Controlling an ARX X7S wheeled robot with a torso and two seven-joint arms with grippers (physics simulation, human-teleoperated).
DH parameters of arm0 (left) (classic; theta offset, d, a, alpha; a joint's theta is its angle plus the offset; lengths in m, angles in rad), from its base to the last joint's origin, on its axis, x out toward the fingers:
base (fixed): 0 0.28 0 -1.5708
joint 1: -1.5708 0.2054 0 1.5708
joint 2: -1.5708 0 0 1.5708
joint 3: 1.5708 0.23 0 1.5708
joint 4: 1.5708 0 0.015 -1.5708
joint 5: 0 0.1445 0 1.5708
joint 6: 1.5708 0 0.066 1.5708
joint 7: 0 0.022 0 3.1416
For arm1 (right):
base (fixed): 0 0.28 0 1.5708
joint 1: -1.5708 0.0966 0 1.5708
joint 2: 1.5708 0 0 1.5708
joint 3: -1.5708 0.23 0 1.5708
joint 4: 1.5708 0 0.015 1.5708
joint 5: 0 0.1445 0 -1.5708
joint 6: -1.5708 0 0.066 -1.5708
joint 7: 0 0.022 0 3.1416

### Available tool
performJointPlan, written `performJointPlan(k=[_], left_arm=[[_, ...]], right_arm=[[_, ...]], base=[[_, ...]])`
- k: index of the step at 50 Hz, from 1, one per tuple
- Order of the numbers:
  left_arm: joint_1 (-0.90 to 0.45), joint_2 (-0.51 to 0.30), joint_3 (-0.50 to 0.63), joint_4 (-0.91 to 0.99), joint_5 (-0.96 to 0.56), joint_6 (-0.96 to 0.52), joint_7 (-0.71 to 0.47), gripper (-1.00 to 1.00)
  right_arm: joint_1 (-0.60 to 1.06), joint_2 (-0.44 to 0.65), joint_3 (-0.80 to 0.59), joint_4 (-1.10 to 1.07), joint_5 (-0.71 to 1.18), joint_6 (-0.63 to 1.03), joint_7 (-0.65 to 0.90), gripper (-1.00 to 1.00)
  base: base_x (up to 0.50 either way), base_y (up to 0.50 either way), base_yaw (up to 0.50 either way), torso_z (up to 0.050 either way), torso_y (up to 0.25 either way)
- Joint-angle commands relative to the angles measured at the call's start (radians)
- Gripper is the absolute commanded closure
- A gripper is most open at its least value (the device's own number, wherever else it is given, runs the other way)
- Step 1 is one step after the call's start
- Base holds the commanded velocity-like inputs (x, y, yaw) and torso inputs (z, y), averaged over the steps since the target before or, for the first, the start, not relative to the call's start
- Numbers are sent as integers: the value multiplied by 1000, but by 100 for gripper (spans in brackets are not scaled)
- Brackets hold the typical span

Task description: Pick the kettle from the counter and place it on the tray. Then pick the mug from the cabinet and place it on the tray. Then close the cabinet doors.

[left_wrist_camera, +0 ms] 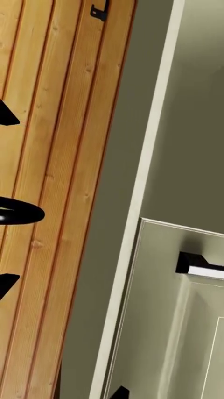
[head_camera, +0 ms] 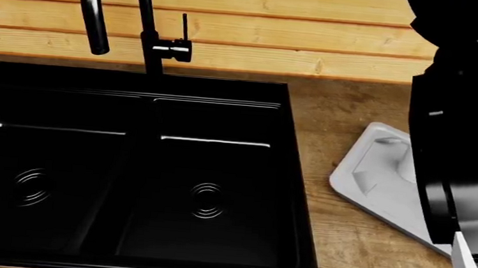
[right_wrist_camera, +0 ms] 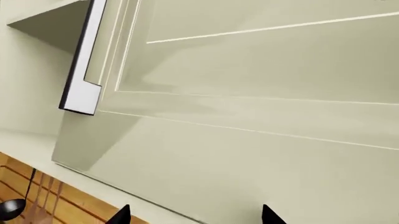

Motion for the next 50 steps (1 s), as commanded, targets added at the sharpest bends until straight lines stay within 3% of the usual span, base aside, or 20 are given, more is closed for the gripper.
performJointPlan(k=[1,13,18,20,26,33,41,50], left_arm=[[20,7,-15,-1,14,-1,15,-100],[17,1,-10,0,12,3,8,-100],[3,-9,2,3,-3,8,-8,-100],[-5,-14,10,3,-10,11,-17,-100],[-26,-21,36,7,-21,18,-37,-100],[-47,-26,63,12,-35,25,-56,-100],[-65,-31,84,12,-42,30,-67,-100],[-95,-50,102,10,-63,41,-87,-100]], right_arm=[[-84,-29,-127,548,195,0,-26,-100],[50,114,25,5,306,-4,172,-100],[97,199,70,-237,374,67,307,-100],[112,249,78,-348,397,123,433,-100],[77,346,168,-564,645,207,721,-100],[-21,469,242,-831,880,187,916,-100],[-150,593,287,-1023,976,168,1013,-100],[-190,628,295,-1079,983,168,1032,-100]], base=[[0,0,0,0,0],[0,0,0,0,0],[0,0,0,0,0],[0,0,0,0,0],[0,0,0,0,0],[0,0,0,0,0],[0,0,0,0,0],[2,251,0,0,0]])
